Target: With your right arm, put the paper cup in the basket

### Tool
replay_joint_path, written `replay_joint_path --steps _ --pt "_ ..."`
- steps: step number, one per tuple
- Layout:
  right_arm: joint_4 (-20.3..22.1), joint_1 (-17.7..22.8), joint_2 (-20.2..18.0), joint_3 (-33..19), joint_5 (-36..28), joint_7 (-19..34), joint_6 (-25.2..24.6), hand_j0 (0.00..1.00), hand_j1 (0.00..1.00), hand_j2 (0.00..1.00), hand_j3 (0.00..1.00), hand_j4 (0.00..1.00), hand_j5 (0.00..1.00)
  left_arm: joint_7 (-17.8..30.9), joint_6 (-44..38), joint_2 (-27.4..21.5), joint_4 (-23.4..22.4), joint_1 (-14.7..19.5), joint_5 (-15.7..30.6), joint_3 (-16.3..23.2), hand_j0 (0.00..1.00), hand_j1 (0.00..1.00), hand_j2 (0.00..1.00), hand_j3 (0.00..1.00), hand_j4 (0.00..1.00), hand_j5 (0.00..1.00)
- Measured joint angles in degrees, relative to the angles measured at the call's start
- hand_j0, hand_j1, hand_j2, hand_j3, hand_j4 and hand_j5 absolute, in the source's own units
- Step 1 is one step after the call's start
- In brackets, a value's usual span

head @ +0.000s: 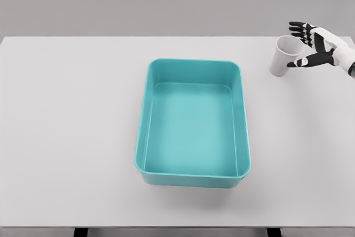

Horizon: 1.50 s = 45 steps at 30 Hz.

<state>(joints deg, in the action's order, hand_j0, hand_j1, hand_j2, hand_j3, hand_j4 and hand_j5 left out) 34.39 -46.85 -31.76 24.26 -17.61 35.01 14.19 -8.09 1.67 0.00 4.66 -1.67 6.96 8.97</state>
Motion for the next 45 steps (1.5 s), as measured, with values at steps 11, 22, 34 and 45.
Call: replay_joint_path --steps 11,22,34,45 --pt "0.07 0.00 0.65 0.00 0.05 0.00 -0.04 0.99 0.99 0.99 0.99 0.99 0.99 0.00 0.00 0.00 0.00 0.09 0.00 0.00 1.00 1.00 1.00 1.00 1.00 1.00" --pt "-0.91 0.00 1.23 0.04 0.16 0.00 -0.01 0.99 0.99 0.99 0.99 0.99 0.99 0.00 0.00 0.00 0.00 0.00 0.00 0.00 1.00 1.00 1.00 1.00 1.00 1.00" --pt "-2.33 0.00 2.02 -0.31 -0.36 -0.15 -0.04 0.99 0.99 0.99 0.99 0.99 0.99 0.00 0.00 0.00 0.00 0.00 0.00 0.00 1.00 1.00 1.00 1.00 1.00 1.00" --pt "-2.60 0.00 2.39 -0.87 -0.34 -0.36 -0.17 0.99 0.99 0.99 0.99 0.99 0.99 0.00 0.00 0.00 0.00 0.00 0.00 0.00 1.00 1.00 1.00 1.00 1.00 1.00"
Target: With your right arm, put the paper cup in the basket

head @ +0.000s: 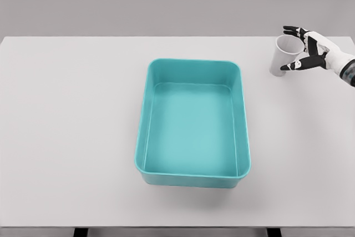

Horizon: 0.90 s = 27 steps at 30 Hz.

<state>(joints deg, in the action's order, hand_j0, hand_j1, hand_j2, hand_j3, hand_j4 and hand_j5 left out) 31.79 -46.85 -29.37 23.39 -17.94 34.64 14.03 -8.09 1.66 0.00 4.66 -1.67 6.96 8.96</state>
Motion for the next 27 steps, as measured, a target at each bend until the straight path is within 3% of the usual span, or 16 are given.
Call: replay_joint_path --steps 9,27 --pt "0.16 0.00 -0.01 -0.09 0.71 -0.08 0.03 0.79 0.79 0.79 0.79 0.79 0.79 0.00 0.00 0.00 0.00 0.00 0.00 0.00 1.00 1.00 1.00 1.00 1.00 1.00" --pt "1.69 -0.09 -0.82 0.12 2.09 0.35 2.18 0.77 0.77 0.77 0.77 0.77 0.77 0.00 0.00 0.00 0.00 0.00 0.00 0.00 1.00 1.00 1.00 1.00 1.00 1.00"
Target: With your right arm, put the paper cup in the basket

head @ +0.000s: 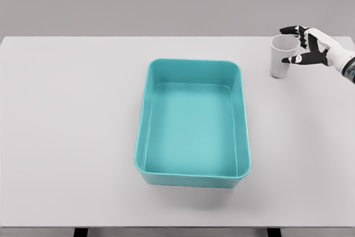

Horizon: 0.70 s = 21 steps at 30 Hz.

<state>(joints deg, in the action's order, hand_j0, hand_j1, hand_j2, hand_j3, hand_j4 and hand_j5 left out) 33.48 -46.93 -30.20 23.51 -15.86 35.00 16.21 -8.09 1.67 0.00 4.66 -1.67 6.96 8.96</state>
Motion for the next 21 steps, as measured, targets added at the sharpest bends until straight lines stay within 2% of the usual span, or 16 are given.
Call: replay_joint_path --steps 1,12,21 --pt "0.04 0.00 -0.01 -0.01 -0.01 0.00 0.15 0.75 0.75 0.75 0.75 0.75 0.75 0.00 0.00 0.00 0.00 0.00 0.00 0.00 1.00 1.00 1.00 1.00 1.00 1.00" --pt "1.71 0.09 -0.29 -1.54 -0.13 0.01 1.62 0.75 0.75 0.75 0.75 0.75 0.75 0.00 0.00 0.00 0.00 0.00 0.00 0.00 1.00 1.00 1.00 1.00 1.00 1.00" --pt "7.87 0.61 -0.38 -2.53 -0.23 0.02 2.39 0.75 0.75 0.75 0.75 0.75 0.75 0.00 0.00 0.00 0.00 0.09 0.00 0.00 1.00 1.00 1.00 1.00 1.00 1.00"
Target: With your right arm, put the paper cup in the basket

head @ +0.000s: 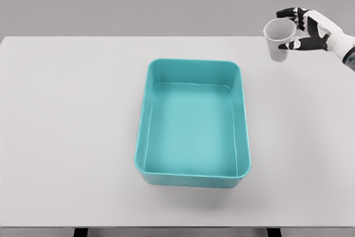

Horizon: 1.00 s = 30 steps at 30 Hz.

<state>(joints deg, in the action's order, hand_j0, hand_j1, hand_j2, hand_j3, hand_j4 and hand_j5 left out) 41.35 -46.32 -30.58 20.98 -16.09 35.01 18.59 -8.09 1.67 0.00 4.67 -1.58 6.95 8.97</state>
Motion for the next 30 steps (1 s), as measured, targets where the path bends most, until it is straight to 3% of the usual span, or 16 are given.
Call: replay_joint_path --steps 30 --pt "18.69 2.55 0.29 -1.60 0.22 0.00 0.62 0.76 0.76 0.76 0.76 0.76 0.76 0.00 0.00 0.00 0.00 0.00 0.00 0.00 1.00 1.00 1.00 1.00 1.00 1.00"
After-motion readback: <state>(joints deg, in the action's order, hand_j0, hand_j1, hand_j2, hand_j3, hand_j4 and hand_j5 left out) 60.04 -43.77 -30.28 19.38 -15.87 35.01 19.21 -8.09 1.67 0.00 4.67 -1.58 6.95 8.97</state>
